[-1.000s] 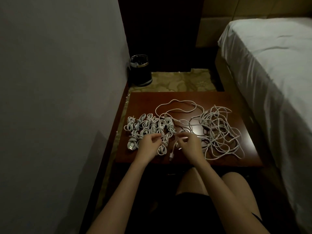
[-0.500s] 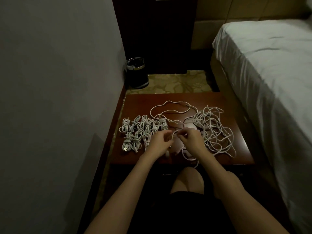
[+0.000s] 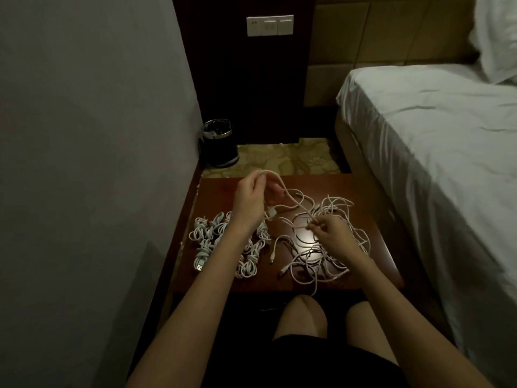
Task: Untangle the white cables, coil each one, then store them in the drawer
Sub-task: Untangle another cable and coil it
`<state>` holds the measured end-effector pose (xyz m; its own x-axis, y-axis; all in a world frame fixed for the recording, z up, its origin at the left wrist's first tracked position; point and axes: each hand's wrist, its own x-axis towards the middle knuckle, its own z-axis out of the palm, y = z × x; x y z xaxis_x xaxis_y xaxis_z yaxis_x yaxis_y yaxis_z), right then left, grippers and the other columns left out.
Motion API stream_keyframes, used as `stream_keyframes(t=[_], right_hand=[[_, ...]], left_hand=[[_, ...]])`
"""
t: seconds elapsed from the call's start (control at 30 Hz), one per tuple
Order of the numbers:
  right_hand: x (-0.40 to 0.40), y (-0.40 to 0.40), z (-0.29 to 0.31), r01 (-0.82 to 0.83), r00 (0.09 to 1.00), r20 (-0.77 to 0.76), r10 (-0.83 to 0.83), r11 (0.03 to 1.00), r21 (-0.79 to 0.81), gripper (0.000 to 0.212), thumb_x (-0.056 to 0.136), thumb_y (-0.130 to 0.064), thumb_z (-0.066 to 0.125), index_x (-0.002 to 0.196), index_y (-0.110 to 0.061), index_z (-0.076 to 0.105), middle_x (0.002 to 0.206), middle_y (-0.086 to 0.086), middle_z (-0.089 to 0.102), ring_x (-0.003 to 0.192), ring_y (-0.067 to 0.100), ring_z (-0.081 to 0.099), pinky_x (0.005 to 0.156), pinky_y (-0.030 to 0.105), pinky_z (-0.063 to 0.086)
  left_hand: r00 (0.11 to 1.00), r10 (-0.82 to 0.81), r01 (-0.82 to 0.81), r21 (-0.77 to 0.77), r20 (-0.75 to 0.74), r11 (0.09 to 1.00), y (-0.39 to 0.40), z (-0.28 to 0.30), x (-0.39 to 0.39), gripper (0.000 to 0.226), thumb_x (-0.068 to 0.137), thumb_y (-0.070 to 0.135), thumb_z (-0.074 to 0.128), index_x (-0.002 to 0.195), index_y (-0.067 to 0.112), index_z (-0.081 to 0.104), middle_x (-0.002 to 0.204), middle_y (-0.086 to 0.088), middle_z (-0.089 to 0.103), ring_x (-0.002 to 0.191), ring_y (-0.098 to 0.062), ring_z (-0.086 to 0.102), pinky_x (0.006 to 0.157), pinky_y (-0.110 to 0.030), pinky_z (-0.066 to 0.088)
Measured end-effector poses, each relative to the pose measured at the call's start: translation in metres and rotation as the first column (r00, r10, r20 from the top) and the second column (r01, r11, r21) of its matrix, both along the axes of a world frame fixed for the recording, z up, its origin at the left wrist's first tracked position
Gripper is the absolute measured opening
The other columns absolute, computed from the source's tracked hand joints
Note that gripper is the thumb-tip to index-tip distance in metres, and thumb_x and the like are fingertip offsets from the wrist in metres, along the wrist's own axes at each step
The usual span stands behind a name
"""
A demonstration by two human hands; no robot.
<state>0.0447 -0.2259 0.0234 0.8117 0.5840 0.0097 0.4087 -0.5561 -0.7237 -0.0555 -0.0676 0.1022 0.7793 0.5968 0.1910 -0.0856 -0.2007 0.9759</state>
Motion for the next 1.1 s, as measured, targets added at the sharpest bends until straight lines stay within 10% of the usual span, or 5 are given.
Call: stream_keyframes(t=[0.23,0.47,0.67,0.87,1.1], right_hand=[[-0.014,0.004,0.087,0.021,0.967,-0.222,0.122,0.835,0.550,0.030,0.102,-0.011,0.041,0.088,0.003,0.064,0.081,0.007,0.069,0.069,0.008,0.067,0.065,0.020,0.052],[-0.026,0.012,0.127,-0.100,0.968,-0.096,0.231,0.710,0.697,0.018,0.096,-0.008,0.054,0.106,0.003,0.065,0.100,0.010,0.071,0.085,0.019,0.069,0.075,0.025,0.056],[-0.024,0.018,0.061,-0.130,0.982,-0.107,0.154,0.971,0.202,0.017,0.090,-0.021,0.066,0.104,-0.012,0.067,0.095,0.002,0.071,0.080,0.017,0.067,0.072,0.034,0.056],[-0.008,0.010,0.035,0.286,0.918,-0.365,-0.152,0.894,0.346,0.022,0.098,-0.008,0.051,0.096,0.008,0.066,0.072,0.015,0.066,0.045,0.005,0.060,0.045,0.016,0.048],[0.015,-0.003,0.033,0.251,0.947,-0.228,-0.226,0.963,0.092,0.034,0.088,-0.005,0.062,0.120,0.006,0.061,0.101,0.012,0.068,0.092,0.031,0.068,0.087,0.049,0.054]], left_hand=[[0.927,-0.124,0.172,0.107,-0.353,0.979,0.005,-0.033,-0.005,0.049,0.089,0.009,0.066,0.134,0.021,0.052,0.120,0.006,0.059,0.069,-0.005,0.054,0.065,-0.018,0.047],[0.947,-0.101,0.173,0.220,-0.305,0.960,-0.019,-0.039,0.004,0.030,0.103,0.021,0.043,0.113,0.008,0.068,0.102,-0.026,0.065,0.091,-0.035,0.060,0.062,-0.030,0.041],[0.961,-0.179,0.219,0.183,-0.212,0.958,-0.011,-0.004,0.005,0.036,0.105,0.024,0.037,0.129,0.011,0.060,0.105,-0.010,0.060,0.084,-0.010,0.060,0.065,-0.010,0.045],[0.991,-0.050,0.073,0.193,-0.123,0.979,0.005,0.041,0.008,0.042,0.107,0.027,0.028,0.108,0.012,0.068,0.080,0.012,0.039,0.064,0.006,0.047,0.062,-0.012,0.044],[1.000,-0.013,0.013,0.010,-0.016,1.000,0.020,0.056,0.015,0.040,0.107,0.026,0.026,0.076,0.014,0.049,0.058,0.002,0.055,0.069,-0.011,0.068,0.080,-0.029,0.052]])
